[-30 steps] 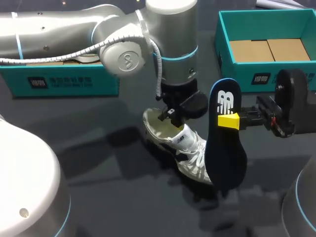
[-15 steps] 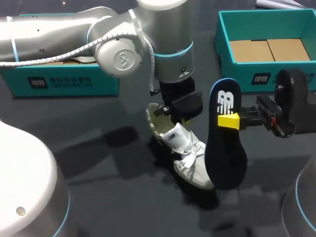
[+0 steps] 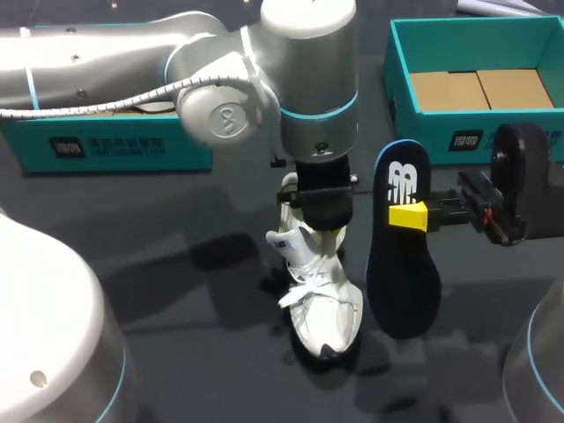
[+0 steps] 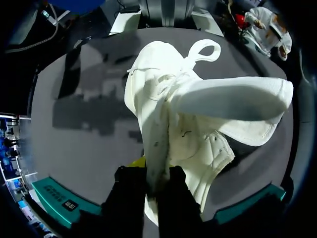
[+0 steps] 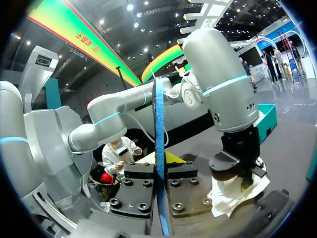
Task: Take the shoe out of the shoebox, open the shoe tongue, remove and reinsert the insole, then place the shoe into the shoebox
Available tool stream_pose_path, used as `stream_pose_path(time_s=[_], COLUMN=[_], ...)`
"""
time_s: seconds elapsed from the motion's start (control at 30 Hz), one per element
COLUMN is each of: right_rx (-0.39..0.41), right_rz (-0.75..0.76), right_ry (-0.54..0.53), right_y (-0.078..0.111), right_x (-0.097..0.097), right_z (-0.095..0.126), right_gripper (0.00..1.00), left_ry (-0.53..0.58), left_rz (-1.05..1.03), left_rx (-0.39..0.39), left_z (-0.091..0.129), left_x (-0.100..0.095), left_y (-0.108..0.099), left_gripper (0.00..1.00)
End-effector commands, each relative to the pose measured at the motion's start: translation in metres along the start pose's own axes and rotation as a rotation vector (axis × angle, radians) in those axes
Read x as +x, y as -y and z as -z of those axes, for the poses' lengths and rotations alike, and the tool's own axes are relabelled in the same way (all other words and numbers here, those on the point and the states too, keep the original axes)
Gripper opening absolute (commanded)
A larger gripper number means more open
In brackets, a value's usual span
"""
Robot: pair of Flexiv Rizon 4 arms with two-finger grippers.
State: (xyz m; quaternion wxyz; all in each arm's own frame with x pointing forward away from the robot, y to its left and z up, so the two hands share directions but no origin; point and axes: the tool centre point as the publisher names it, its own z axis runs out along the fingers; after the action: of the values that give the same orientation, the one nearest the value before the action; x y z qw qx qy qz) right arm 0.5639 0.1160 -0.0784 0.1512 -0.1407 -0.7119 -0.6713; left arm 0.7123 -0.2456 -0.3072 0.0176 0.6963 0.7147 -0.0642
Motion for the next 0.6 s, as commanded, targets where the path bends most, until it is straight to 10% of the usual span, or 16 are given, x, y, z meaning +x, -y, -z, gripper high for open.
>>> stream_pose_path(time_s=[0.03,0.6], right_rx=[-0.002,-0.002], right_rz=[0.0,0.0], right_ry=[0.012,0.012], right_y=[0.002,0.002], right_x=[0.006,0.006], right_z=[0.001,0.001], right_gripper=[0.0,0.0], left_ry=[0.0,-0.015], left_rz=[-0.026,-0.025], left_rx=[0.003,0.043], left_z=[-0.007,-0.024], left_x=[0.002,0.008], left_y=[0.001,0.001], left_gripper=[0.0,0.0])
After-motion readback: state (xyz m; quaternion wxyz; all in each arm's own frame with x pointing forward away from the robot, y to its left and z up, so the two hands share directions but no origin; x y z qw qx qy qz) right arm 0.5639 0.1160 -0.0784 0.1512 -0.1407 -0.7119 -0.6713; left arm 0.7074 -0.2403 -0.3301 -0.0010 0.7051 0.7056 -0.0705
